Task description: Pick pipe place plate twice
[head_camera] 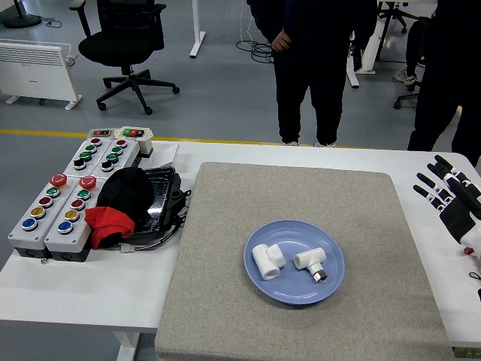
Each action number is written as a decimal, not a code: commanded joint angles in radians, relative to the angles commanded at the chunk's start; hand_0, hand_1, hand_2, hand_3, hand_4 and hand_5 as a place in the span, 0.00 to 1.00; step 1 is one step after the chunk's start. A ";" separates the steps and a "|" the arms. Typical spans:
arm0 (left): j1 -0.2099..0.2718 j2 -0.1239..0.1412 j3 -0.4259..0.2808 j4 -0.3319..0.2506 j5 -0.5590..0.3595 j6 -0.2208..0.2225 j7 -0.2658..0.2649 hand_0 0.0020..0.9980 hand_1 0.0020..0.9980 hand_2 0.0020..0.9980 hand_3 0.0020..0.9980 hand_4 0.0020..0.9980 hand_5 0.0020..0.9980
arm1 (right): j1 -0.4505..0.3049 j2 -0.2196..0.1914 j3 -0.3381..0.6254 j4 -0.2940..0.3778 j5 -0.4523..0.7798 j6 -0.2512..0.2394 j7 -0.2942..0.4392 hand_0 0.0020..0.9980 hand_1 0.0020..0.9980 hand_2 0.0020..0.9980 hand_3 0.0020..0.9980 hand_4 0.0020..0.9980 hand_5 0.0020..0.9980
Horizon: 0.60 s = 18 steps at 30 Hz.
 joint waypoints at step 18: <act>-0.004 0.001 0.000 0.000 -0.001 0.000 0.000 0.73 0.74 0.70 0.65 0.41 1.00 | 0.000 0.000 -0.002 -0.012 0.023 0.008 0.012 0.85 0.81 0.90 0.86 0.59 0.53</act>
